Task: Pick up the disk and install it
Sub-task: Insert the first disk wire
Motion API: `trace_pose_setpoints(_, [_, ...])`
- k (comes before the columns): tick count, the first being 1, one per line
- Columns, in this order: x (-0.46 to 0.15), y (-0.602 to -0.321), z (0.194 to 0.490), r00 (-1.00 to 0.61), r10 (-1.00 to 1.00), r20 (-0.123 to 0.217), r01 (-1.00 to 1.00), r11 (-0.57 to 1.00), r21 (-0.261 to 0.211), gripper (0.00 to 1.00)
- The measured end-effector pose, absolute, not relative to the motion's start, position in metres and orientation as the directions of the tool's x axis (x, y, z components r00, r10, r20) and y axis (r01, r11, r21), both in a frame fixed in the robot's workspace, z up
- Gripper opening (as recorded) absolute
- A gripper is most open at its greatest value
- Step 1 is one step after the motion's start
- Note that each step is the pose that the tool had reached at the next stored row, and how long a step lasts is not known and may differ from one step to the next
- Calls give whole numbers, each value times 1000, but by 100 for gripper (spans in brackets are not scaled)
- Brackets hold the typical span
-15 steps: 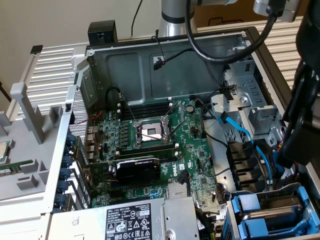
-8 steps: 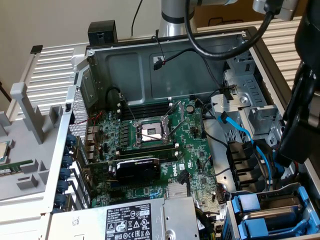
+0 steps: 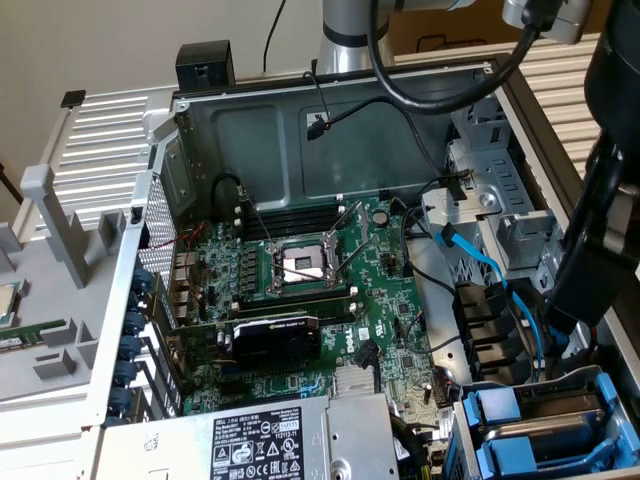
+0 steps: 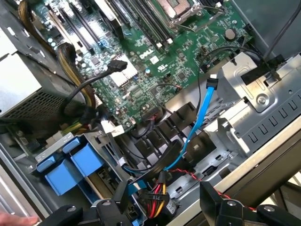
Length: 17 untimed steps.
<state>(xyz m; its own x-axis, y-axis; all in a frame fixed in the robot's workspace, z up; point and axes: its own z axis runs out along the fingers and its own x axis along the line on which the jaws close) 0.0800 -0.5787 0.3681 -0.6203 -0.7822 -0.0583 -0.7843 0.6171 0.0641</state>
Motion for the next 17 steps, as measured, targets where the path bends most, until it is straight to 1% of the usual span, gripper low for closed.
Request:
trace_pose_setpoints(6, [80,-578,366,-644,-763,-58,-765,641,65,71])
trace_pose_setpoints(7, [80,-578,365,-647,-760,-58,-762,644,65,68])
trace_pose_setpoints(8, [80,-577,365,-650,-757,-57,-759,647,66,62])
trace_pose_setpoints(10, [80,-577,364,-657,-752,-57,-754,653,66,62])
trace_pose_setpoints(11, [81,-577,364,-659,-750,-56,-752,656,67,55])
trace_pose_setpoints(17, [82,-577,361,-689,-723,-52,-725,685,72,55])
